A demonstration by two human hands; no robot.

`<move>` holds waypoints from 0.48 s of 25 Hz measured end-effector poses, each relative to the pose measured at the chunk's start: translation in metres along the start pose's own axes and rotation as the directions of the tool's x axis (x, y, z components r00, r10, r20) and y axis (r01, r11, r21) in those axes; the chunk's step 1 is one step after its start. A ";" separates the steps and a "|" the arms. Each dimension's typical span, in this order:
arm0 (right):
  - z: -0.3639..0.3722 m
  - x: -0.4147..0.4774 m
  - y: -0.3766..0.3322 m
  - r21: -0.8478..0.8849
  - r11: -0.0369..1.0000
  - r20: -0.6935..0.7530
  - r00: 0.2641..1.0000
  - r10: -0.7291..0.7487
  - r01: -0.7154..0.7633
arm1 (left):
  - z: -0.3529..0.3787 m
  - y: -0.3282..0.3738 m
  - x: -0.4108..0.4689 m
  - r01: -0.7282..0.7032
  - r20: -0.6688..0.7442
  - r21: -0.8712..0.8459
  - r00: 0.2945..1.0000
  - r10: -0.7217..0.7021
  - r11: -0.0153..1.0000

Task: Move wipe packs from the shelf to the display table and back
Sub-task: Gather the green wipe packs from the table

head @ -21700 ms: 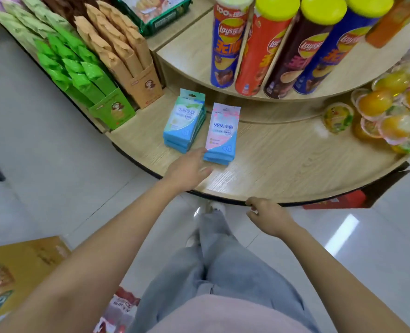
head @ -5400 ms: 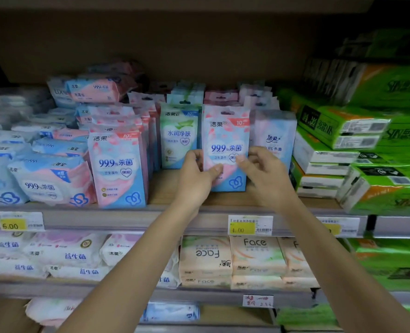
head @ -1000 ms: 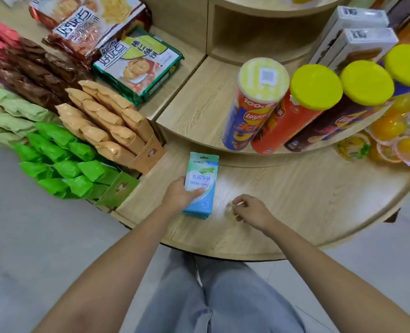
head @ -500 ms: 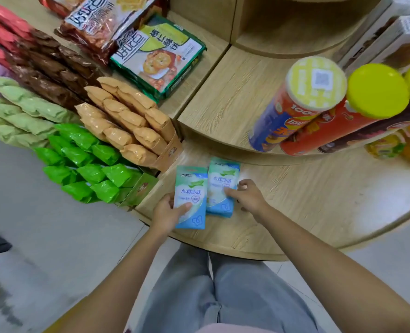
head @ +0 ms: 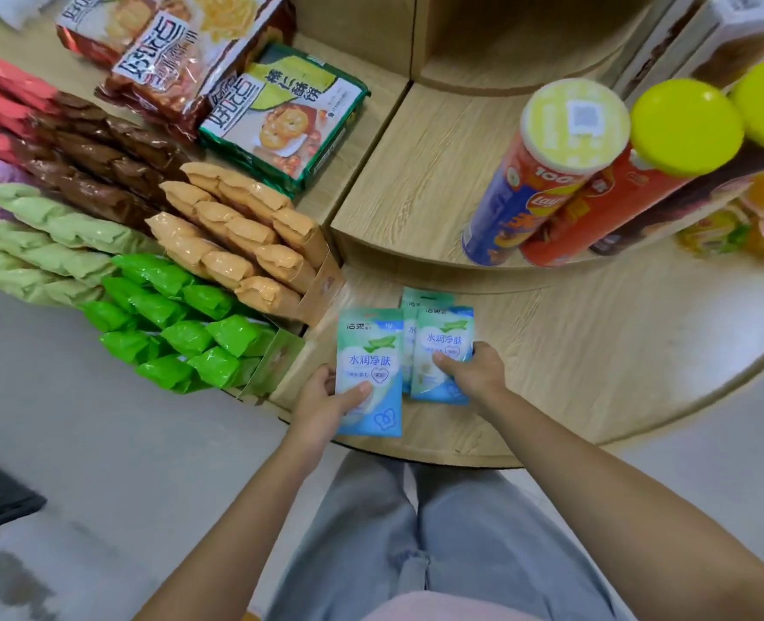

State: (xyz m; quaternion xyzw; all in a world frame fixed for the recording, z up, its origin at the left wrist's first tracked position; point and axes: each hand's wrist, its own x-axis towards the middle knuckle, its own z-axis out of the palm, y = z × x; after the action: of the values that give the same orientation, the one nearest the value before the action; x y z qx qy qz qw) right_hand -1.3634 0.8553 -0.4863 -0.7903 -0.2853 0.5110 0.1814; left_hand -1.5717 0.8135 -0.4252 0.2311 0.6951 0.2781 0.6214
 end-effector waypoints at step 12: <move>-0.102 -0.147 0.117 0.744 0.668 -0.259 0.923 0.284 0.004 | 0.121 0.028 -0.047 -0.272 0.568 0.385 0.823 0.005 0.882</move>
State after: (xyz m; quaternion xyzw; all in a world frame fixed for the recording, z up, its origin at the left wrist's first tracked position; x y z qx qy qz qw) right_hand -1.2858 0.6725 -0.4086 -0.7493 0.0432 0.4438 0.4896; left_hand -1.4465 0.8153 -0.3804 0.4896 0.5118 0.0769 0.7017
